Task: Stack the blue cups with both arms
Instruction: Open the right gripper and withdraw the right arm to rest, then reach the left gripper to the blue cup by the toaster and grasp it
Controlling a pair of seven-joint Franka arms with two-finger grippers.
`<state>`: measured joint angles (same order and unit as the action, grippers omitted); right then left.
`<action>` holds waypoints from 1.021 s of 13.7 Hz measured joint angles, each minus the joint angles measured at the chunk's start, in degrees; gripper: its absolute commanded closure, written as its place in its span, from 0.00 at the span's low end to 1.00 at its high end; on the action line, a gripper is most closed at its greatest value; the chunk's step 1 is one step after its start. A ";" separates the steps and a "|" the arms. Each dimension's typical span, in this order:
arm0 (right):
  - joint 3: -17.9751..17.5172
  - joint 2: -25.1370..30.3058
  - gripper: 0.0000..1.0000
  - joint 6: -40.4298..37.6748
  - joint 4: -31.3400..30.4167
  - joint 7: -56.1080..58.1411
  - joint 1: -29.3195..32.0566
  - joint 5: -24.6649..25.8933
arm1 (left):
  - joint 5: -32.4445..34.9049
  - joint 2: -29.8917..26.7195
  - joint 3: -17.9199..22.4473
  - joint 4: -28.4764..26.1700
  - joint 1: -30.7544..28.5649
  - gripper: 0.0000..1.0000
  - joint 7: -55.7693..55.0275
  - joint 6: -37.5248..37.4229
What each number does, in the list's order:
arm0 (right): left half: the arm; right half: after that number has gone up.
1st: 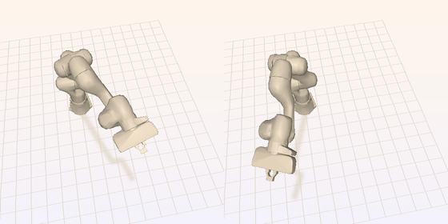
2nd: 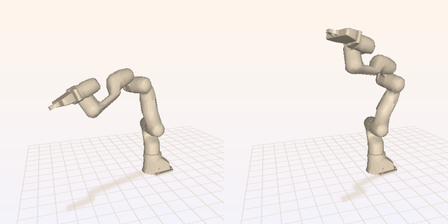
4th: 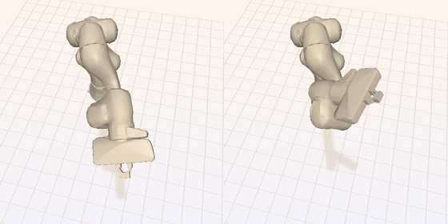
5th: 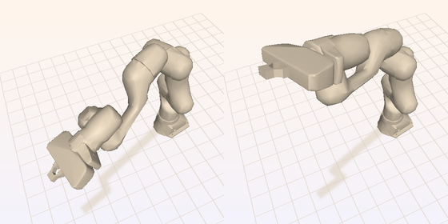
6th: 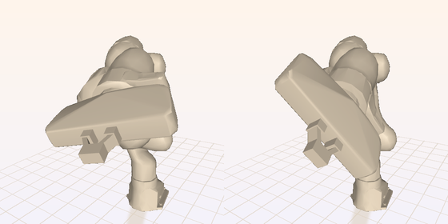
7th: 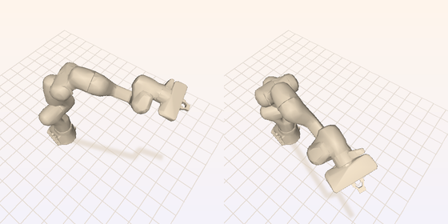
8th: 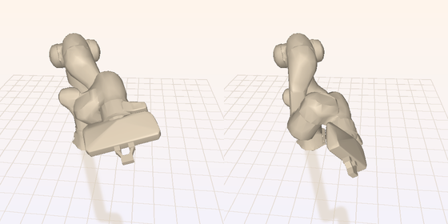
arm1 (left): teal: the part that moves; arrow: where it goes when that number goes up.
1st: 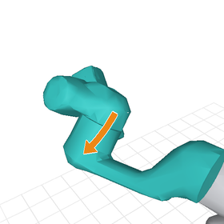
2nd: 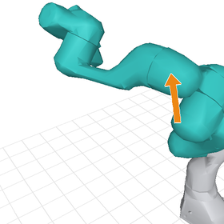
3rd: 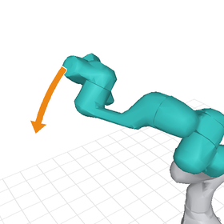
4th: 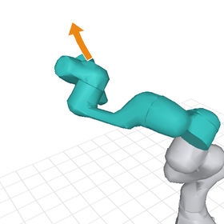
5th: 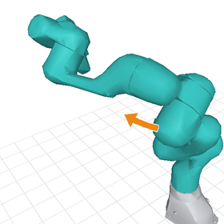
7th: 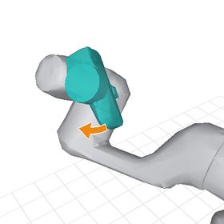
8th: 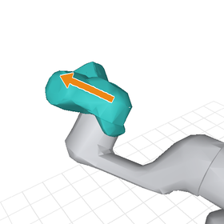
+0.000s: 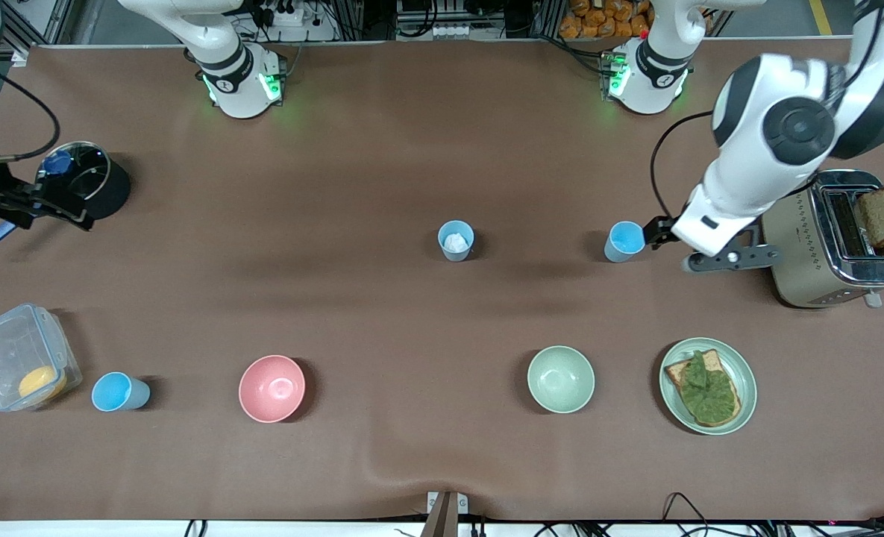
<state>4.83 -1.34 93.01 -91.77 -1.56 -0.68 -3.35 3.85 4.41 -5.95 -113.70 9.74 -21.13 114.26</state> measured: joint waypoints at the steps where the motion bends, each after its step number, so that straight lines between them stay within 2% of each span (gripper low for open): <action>1: 1.15 -0.07 0.00 -1.66 0.00 0.29 -0.32 0.02 | -1.60 0.15 0.00 -1.96 0.11 0.00 0.00 2.63; 3: 3.73 -0.24 0.00 -2.58 0.01 0.68 -2.37 0.04 | -3.12 0.40 -0.01 -7.32 0.66 0.00 0.00 10.43; 5: 4.23 -0.29 0.00 -2.70 0.02 1.27 -3.09 0.07 | -3.32 0.80 -0.02 -12.68 1.48 0.00 -0.11 16.67; 7: 4.28 -0.31 0.00 -3.37 0.03 2.55 -3.22 0.17 | -3.32 1.43 -0.03 -16.07 2.40 0.00 -0.30 19.46; 10: 4.27 -0.31 0.00 -3.80 0.22 4.10 -3.51 1.12 | -3.32 2.81 -0.04 -17.37 3.55 0.00 -0.33 20.73; 14: 4.07 -0.31 0.00 -3.88 1.34 5.12 -5.15 5.63 | -3.32 4.76 -0.05 -17.46 4.74 0.00 -0.36 22.39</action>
<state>8.90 -1.65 89.13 -90.42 3.57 -5.83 2.28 0.54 9.18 -5.99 -131.16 14.47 -21.49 136.65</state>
